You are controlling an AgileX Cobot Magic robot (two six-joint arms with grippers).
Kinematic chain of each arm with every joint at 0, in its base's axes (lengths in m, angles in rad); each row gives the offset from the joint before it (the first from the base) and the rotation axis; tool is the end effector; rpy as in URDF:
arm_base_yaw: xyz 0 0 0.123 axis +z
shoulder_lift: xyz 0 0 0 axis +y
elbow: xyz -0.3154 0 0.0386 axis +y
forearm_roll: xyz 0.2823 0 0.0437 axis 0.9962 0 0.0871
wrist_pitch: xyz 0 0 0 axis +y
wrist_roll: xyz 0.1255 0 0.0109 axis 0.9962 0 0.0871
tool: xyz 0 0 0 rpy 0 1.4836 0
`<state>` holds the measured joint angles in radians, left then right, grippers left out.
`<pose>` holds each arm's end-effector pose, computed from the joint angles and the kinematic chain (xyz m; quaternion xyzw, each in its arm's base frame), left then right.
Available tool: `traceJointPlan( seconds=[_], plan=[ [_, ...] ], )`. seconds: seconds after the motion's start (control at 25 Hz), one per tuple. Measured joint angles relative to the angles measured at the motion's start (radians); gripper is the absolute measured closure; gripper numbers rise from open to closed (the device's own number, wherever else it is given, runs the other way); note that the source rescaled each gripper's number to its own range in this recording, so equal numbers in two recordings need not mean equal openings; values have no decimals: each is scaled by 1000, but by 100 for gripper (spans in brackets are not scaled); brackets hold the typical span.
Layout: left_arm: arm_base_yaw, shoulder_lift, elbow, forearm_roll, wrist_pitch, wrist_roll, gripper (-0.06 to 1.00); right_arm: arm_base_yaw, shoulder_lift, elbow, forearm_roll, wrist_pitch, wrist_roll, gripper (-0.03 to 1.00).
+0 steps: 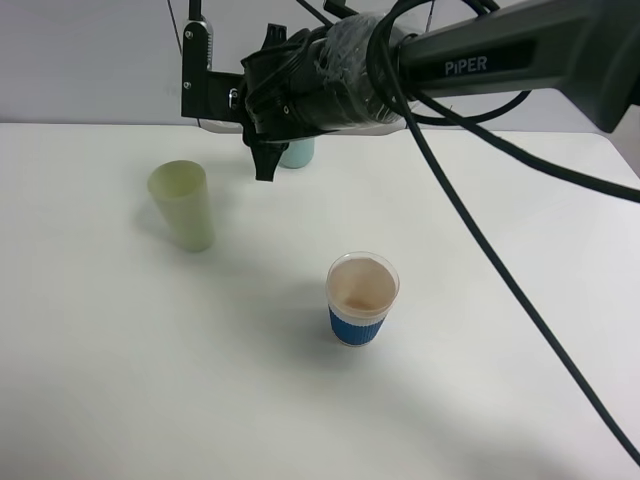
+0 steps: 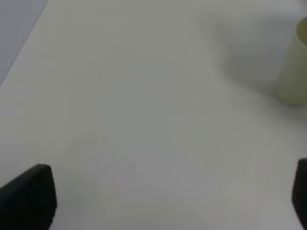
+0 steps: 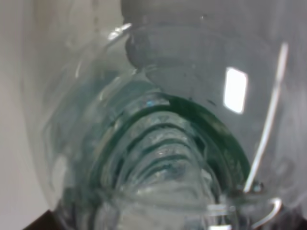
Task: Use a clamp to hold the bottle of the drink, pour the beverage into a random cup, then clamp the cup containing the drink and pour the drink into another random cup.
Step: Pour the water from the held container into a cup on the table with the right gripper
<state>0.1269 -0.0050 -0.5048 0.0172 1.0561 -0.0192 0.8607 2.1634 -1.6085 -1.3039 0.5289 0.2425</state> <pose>0.0220 0.0047 0.2801 -0.0623 0.8471 0.0370 0.5264 0.4120 0.3851 0.1875 -0.6279 0.5998 -0.2585 0.4233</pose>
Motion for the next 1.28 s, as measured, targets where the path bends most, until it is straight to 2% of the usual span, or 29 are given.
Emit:
traceJointPlan(
  seconds=[0.28,0.84,1.08,1.28],
  plan=[
    [0,0,0,0,0,0,-6,12,3,0,-64,15,2,97],
    [0,0,0,0,0,0,-6,23,18,0,-83,18,-5,97],
    [0,0,0,0,0,0,-6,27,18,0,-92,19,-134,97],
    [0,0,0,0,0,0,-6,27,18,0,-93,19,-150,97]
  ],
)
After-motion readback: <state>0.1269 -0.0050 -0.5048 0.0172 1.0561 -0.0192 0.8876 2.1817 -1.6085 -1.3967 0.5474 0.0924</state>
